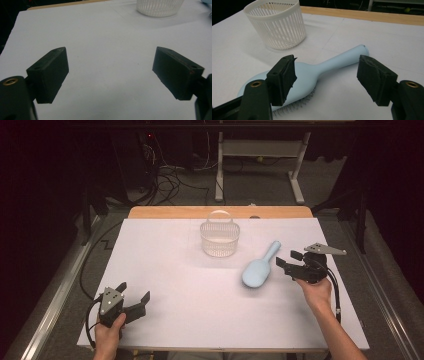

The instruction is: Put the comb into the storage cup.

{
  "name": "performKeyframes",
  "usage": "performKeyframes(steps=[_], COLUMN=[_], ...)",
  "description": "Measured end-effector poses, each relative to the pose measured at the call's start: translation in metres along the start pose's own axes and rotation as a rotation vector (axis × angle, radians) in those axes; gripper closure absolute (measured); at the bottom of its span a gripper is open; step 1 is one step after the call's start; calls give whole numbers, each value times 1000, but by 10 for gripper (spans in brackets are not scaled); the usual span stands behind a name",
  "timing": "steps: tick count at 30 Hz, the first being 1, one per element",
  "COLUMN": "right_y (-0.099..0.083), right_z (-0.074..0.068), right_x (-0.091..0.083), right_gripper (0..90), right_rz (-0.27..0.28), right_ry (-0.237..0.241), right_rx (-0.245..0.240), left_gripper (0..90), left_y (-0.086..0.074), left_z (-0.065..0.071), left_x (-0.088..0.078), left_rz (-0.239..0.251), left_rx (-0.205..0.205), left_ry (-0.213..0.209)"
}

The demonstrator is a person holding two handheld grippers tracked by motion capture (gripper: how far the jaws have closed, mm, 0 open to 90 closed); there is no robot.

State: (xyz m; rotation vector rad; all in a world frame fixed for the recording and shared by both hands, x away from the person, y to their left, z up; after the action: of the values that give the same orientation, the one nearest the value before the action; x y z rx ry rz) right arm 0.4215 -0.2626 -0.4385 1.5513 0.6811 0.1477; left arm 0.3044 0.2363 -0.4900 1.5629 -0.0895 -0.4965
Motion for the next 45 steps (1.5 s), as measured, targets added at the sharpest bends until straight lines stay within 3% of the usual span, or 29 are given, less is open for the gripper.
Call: performKeyframes(steps=[9, 10, 12, 18, 28, 38, 45], right_y=[8, 10, 12, 17, 22, 26, 31], right_z=[5, 6, 5, 3, 3, 7, 9], right_x=[12, 15, 18, 33, 62, 89, 100], right_gripper=[362, 372, 390, 455, 652, 776, 842], right_rz=[-78, -89, -103, -181, -340, -475, -514], right_ry=[-16, 5, 16, 17, -51, -119, -143], right_rx=[6, 42, 55, 31, -72, -109, -125], left_gripper=[143, 142, 142, 142, 142, 142, 142], left_y=[0, 0, 0, 0, 0, 0, 0], left_z=[0, 0, 0, 1, 1, 2, 2], left_x=[0, 0, 0, 1, 2, 2, 2], left_rz=[-1, -2, -3, -4, -6, -5, -7], left_rx=[-1, 1, 1, 2, 4, 5, 5], left_ry=[-1, -2, -3, -5, -8, -13, -16])
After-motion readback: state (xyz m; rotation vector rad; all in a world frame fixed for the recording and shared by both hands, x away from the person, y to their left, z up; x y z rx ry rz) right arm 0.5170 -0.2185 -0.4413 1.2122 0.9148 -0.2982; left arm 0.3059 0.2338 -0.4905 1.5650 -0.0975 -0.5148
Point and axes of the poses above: each handheld gripper's, and its own axes: x roughly forward along the jaws, y roughly out of its top, z roughly to its right, the point moved 5 cm from there along x, roughly forward along the jaws, and after that the axes turned 12 degrees about z, right-handed, at the moved point
